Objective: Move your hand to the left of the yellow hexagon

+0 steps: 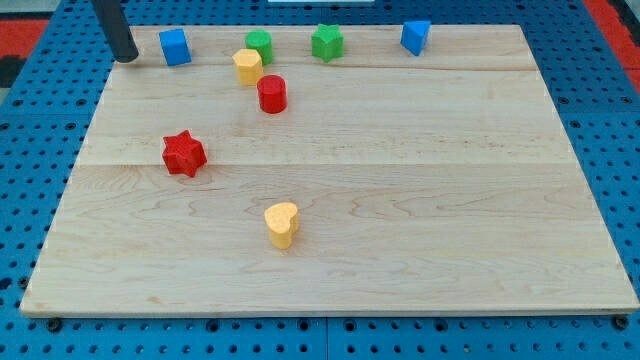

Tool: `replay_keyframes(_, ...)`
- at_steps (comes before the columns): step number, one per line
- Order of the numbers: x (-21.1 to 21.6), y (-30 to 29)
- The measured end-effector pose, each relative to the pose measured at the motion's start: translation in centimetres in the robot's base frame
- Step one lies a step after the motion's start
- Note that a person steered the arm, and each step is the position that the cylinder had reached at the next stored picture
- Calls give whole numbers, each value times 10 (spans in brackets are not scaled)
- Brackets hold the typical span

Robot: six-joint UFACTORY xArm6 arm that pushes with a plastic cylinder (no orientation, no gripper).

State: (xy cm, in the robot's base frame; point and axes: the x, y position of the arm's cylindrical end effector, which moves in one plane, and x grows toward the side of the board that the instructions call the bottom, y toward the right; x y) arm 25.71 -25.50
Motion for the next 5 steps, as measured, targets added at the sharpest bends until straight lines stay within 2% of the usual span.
replay_keyframes(1, -2, 28)
replay_keyframes(3, 7, -2)
replay_keyframes(5, 7, -5)
